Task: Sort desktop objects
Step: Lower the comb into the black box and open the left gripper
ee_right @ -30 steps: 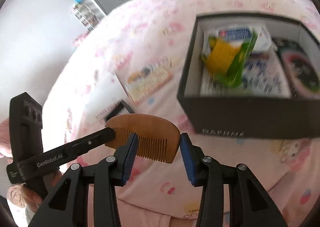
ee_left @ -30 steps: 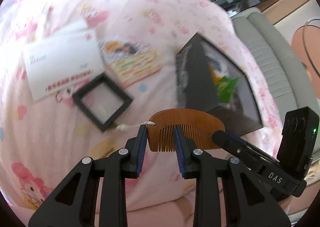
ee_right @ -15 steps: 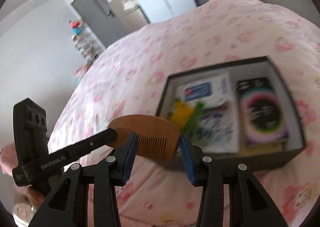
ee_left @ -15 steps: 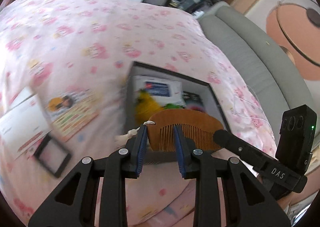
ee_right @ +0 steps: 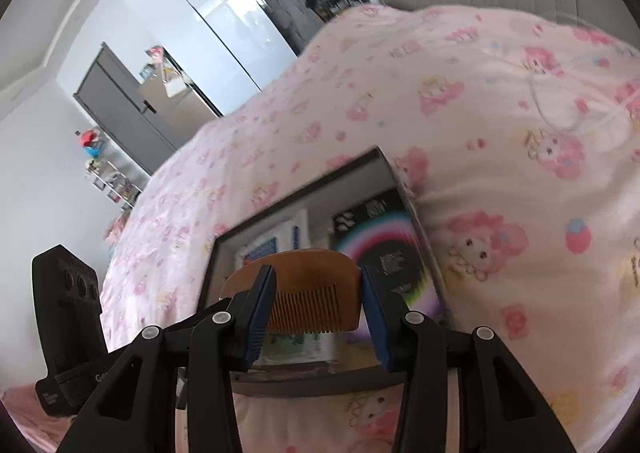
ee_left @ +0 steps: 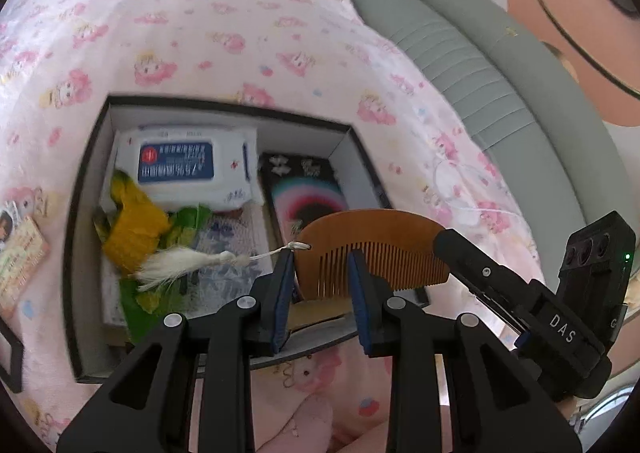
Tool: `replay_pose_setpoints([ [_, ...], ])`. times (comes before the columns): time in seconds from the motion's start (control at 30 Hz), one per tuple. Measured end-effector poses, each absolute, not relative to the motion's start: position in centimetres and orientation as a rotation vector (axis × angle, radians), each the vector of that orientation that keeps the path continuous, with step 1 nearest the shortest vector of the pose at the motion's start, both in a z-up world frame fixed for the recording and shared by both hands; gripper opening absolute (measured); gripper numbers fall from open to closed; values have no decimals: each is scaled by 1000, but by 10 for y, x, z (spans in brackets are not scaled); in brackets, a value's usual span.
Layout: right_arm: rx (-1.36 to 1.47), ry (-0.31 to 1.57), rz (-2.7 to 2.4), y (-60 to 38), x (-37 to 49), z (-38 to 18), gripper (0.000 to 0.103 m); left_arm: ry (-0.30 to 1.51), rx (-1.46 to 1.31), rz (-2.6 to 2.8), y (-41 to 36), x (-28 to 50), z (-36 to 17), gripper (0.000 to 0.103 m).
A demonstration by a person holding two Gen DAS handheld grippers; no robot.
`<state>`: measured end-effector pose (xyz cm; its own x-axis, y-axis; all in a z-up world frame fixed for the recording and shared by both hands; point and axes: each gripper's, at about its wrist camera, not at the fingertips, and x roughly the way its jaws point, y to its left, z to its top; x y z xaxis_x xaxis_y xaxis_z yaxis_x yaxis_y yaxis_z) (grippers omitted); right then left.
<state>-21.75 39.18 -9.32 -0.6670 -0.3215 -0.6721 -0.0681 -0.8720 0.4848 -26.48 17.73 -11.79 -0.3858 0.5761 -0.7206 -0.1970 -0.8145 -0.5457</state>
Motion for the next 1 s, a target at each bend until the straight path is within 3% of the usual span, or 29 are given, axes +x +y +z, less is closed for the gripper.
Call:
replay_pose_setpoints([
  [0.23, 1328, -621, -2545, 360, -233, -114, 39, -577, -1500, 2217, 151, -262, -151, 28],
  [0.53, 1496, -366, -2479, 312, -239, -139, 40, -453, -1633, 2353, 137, -250, -155, 28],
  [0.8, 1466, -340, -2361, 297, -236, -138, 40, -450, -1689, 2380, 117, -242, -153, 25],
  [0.9, 1465, -218, -2384, 282, -231, -137, 40, -440, -1687, 2412, 115, -239, -150, 25],
  [1.0, 1454, -289, -2379, 287, -231, -136, 40, -472, -1670, 2405, 112, -237, -148, 25],
])
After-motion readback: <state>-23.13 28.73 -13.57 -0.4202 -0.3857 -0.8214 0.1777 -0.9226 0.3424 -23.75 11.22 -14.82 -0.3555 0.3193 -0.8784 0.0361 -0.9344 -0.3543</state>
